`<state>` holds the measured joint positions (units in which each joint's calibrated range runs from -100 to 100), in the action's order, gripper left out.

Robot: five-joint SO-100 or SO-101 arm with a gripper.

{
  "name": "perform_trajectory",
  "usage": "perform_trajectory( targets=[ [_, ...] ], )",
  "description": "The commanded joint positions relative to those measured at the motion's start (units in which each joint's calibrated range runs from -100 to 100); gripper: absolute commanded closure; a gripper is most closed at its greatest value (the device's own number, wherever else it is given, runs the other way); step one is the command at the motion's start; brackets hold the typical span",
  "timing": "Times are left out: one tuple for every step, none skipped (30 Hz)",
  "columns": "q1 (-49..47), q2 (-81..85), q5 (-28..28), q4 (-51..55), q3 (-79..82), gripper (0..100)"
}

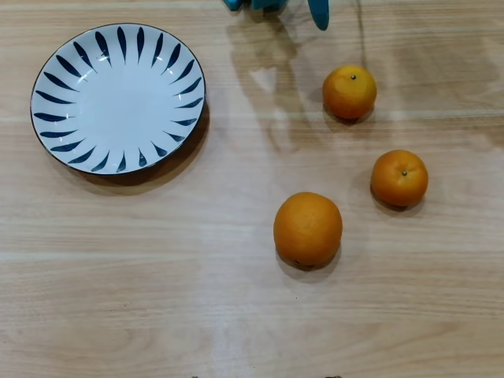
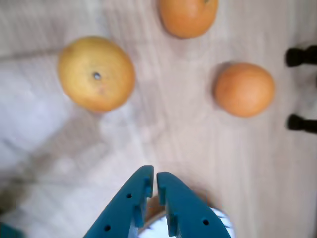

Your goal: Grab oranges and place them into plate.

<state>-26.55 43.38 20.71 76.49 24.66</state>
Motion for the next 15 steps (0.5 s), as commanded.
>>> perform_trajectory(
  targets=[
    [-4.26,-2.30,14.10,4.26,-3.34,98],
    [-4.98,-2.80,16.72,5.04,-3.34,98],
    [-5.55,-3.39,18.97,5.64,-3.43,98],
    [-5.87,-3.99,20.85,6.15,-3.52,98],
    [-6.11,-4.41,22.16,6.41,-3.52,98],
    [-6.11,-4.75,23.10,6.50,-3.61,98],
    [-6.19,-5.00,23.62,6.32,-3.70,98],
    [-6.19,-5.25,23.98,6.24,-4.15,98],
    [-6.19,-5.42,23.98,6.32,-4.78,98],
    [-6.19,-5.68,24.04,6.41,-5.42,98],
    [-6.19,-5.93,24.04,6.41,-5.96,97],
    [-6.19,-6.27,24.04,6.41,-6.32,96],
    [-6.27,-6.44,24.04,6.41,-6.41,94],
    [-6.35,-6.61,24.04,6.32,-6.41,90],
    [-7.00,-6.69,24.04,6.15,-6.41,87]
  ],
)
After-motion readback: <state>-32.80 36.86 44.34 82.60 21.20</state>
